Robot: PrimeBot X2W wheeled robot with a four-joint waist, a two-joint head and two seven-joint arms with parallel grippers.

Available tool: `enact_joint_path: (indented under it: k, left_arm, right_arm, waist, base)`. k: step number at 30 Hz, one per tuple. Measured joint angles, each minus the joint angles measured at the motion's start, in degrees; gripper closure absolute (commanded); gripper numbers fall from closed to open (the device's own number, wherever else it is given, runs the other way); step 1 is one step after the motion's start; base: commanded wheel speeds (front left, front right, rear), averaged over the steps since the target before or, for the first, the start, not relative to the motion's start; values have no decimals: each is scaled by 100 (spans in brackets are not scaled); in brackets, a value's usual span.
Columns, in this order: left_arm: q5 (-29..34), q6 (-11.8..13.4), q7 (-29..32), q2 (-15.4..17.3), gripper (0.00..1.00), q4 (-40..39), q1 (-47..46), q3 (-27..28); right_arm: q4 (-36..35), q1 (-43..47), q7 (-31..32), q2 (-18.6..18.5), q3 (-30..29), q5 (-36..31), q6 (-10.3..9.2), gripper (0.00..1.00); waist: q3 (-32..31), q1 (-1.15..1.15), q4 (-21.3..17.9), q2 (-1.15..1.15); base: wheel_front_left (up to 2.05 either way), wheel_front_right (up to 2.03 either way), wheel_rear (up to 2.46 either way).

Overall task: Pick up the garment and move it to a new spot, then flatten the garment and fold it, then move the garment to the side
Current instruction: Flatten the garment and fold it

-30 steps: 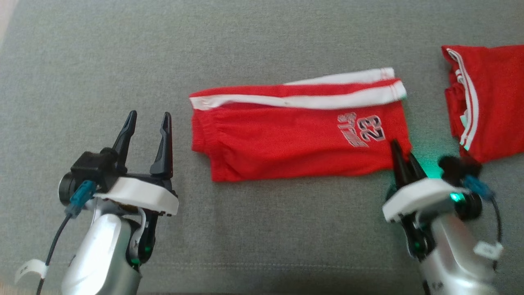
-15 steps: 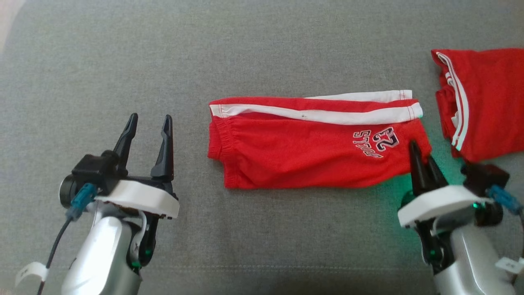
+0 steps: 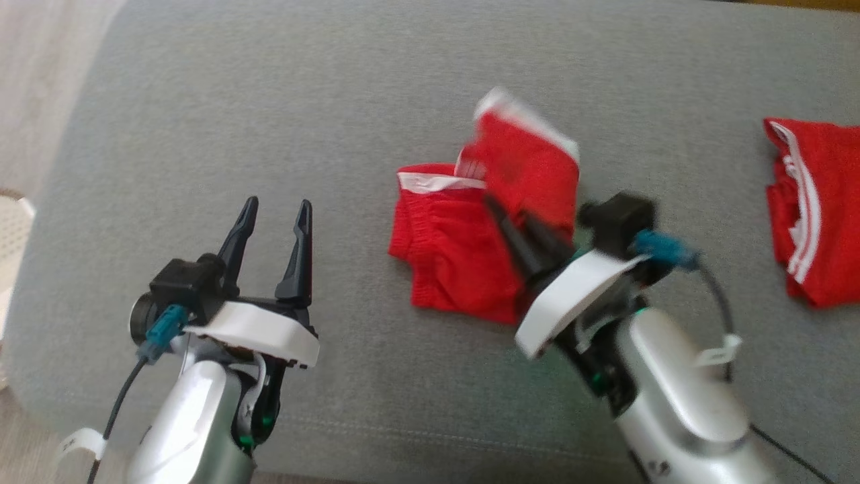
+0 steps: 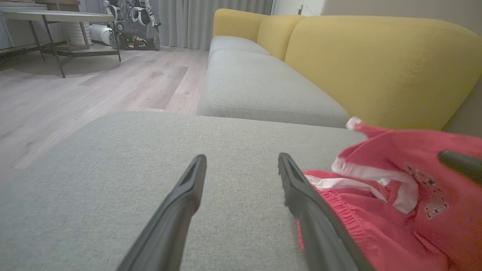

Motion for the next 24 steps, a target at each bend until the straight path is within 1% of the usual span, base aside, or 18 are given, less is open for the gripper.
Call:
enact_joint_path:
  k: [4, 7, 13, 14, 15, 16, 20, 24]
  left_arm:
    - [0, -36, 0, -20, 0, 33, 0, 0]
    - [0, -41, -1, -37, 0, 55, 0, -1]
    - [0, -43, -1, -49, 0, 74, -2, 9]
    - [0, -43, -1, -49, 0, 85, -2, 12]
    - [0, -43, -1, -49, 0, 96, -2, 19]
    - [0, -43, -1, -49, 0, 103, -2, 26]
    - [1, -43, -1, -45, 0, 116, -2, 52]
    - [1, -43, -1, -37, 0, 116, -2, 108]
  right_arm:
    - [508, -7, -148, -19, 595, 410, 0, 100]
    - [843, -73, -336, -35, 937, 665, 0, 100]
    - [1319, -449, -533, -45, 1333, 876, 0, 100]
    - [1388, -479, -544, -46, 1366, 876, 0, 61]
    - [1432, -494, -594, -57, 1427, 876, 0, 2]
    - [1429, -494, -666, -76, 1503, 878, 0, 0]
    - [1301, -545, -958, -81, 1741, 903, 0, 0]
    - [973, -694, -1244, -81, 1683, 836, 0, 0]
  waist:
    - [18, 0, 184, 0]
    - [58, 0, 266, 0]
    - [154, 0, 296, 0]
    - [165, 0, 285, 0]
    - [172, 0, 269, 0]
    - [177, 0, 251, 0]
    - [182, 0, 153, 0]
    - [144, 0, 39, 0]
  base:
    - [0, 0, 0]
    - [0, 0, 0]
    - [0, 0, 0]
    - [0, 0, 0]
    - [0, 0, 0]
    - [0, 0, 0]
    - [0, 0, 0]
    - [0, 0, 0]
